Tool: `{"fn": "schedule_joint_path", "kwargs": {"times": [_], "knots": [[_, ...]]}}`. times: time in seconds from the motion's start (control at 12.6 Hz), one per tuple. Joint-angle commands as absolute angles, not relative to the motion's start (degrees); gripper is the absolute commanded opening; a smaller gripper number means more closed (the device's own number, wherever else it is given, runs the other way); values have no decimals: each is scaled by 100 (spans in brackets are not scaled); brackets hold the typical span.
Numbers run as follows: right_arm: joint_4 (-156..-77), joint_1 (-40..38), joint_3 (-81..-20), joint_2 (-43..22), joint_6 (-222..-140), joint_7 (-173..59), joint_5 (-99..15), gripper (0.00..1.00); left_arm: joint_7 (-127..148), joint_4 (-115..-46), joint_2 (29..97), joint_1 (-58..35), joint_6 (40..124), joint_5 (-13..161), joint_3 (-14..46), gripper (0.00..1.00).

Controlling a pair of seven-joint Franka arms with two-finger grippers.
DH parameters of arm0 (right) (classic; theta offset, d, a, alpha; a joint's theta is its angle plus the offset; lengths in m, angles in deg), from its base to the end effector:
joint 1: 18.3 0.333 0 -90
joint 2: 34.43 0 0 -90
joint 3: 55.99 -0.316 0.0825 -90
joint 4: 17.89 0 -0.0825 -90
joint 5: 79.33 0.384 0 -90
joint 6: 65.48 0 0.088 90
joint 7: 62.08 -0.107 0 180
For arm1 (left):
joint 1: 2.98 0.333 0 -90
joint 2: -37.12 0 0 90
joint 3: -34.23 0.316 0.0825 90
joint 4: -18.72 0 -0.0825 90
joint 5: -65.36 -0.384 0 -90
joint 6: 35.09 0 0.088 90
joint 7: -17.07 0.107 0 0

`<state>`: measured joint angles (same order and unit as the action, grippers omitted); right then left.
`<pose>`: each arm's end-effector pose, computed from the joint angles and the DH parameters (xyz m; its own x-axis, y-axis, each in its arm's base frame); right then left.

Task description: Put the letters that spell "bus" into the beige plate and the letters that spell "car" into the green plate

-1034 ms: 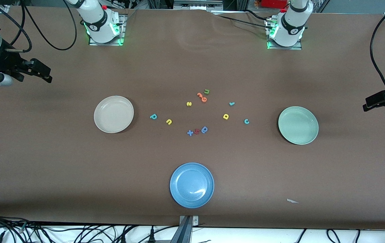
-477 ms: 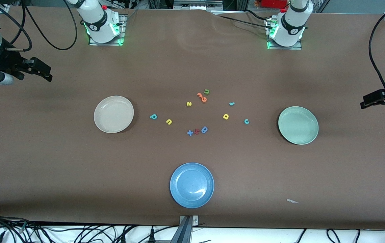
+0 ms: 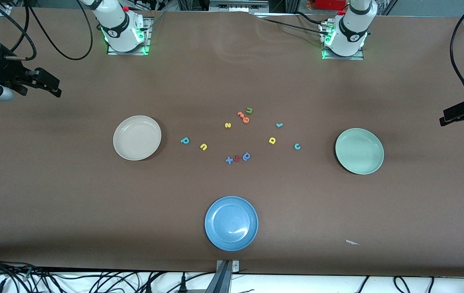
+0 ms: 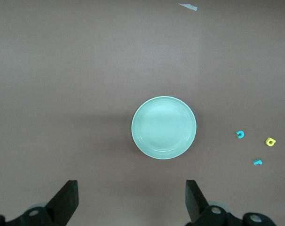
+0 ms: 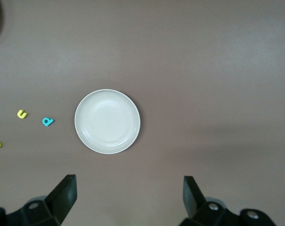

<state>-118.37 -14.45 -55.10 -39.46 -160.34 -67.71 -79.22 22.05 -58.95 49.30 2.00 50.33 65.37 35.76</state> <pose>0.5308 0.0273 0.5928 0.9989 -0.0467 -0.0106 -0.0467 -0.9989 -0.0022 0.6068 0.0674 0.5945 0.9967 0.0262 -0.0773 0.0264 -0.9997 0.0013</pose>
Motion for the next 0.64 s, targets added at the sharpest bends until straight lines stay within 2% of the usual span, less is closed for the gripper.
{"fn": "schedule_joint_path", "kwargs": {"times": [0.0,0.56], "knots": [[-11826,-1452,-5520,-4023,-15987,-6806,-7994,100,2340,-5739,4951,194,4919,6430,3573,100],[-11677,-1452,-5529,-3918,-15970,-6797,-7968,100,2270,-5765,5004,-280,4928,6404,3555,100]]}}
